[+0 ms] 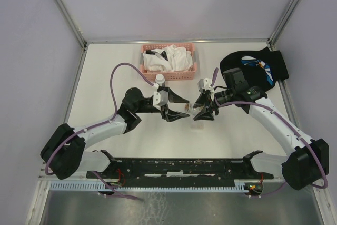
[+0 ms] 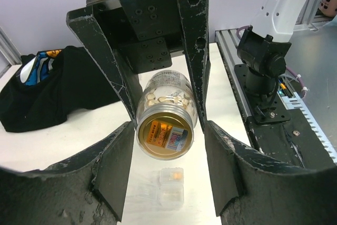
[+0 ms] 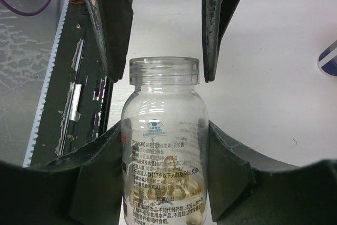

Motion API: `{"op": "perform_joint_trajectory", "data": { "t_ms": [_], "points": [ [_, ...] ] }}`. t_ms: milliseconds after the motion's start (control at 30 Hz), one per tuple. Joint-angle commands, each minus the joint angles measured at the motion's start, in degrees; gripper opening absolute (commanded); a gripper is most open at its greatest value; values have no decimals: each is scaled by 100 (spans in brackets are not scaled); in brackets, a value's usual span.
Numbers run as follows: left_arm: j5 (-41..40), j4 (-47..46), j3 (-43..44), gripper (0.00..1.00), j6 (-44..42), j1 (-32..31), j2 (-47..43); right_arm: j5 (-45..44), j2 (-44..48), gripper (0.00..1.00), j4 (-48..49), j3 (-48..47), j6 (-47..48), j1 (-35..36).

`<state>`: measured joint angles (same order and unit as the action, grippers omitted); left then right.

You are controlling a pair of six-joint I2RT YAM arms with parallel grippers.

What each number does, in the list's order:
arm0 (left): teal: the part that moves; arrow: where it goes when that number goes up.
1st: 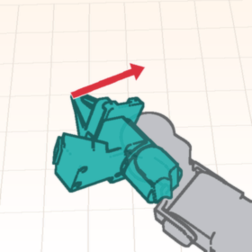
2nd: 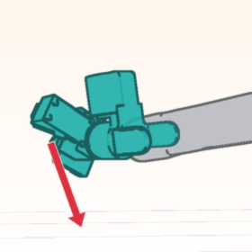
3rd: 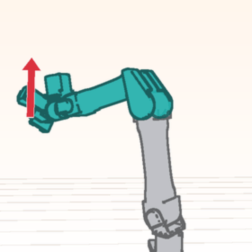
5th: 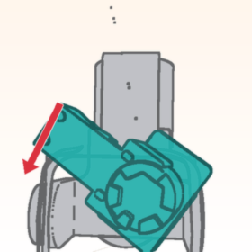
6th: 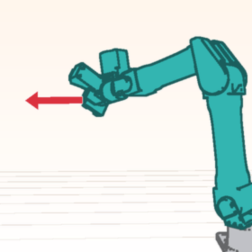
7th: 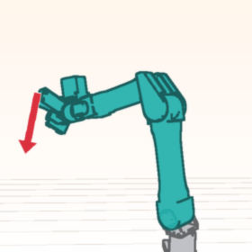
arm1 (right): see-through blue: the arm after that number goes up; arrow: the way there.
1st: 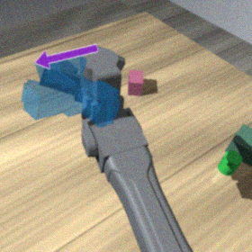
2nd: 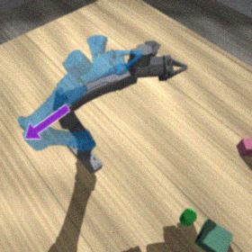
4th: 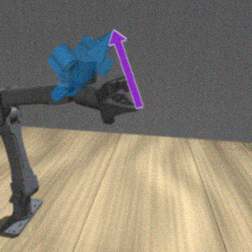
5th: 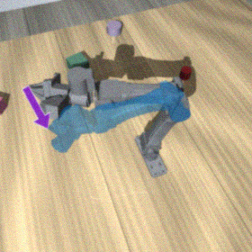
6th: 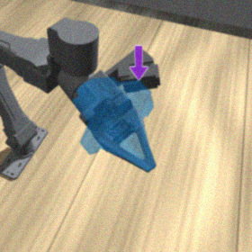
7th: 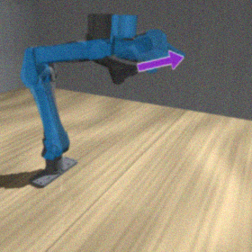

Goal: Sort the pills into containers

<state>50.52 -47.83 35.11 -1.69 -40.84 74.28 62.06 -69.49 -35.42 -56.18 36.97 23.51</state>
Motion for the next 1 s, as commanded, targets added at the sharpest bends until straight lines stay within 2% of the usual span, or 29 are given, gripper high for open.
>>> {"op": "perform_joint_trajectory", "data": {
  "t_ms": [0, 300, 633, 967],
  "points": [
    [-69, -346, 101, 63, 330, 2, -156, 242, 59, 2, 18, -235, 82, -2],
    [-78, -448, 76, 61, 434, -39, -66, 239, 59, 2, 18, -236, 79, -9],
    [-78, -482, 26, 54, 534, -56, -45, 234, 52, 2, 5, -235, 91, -5],
    [-113, -464, -75, 59, 543, -64, -59, 237, 59, 2, 0, -248, 91, -6]
  ]
}}
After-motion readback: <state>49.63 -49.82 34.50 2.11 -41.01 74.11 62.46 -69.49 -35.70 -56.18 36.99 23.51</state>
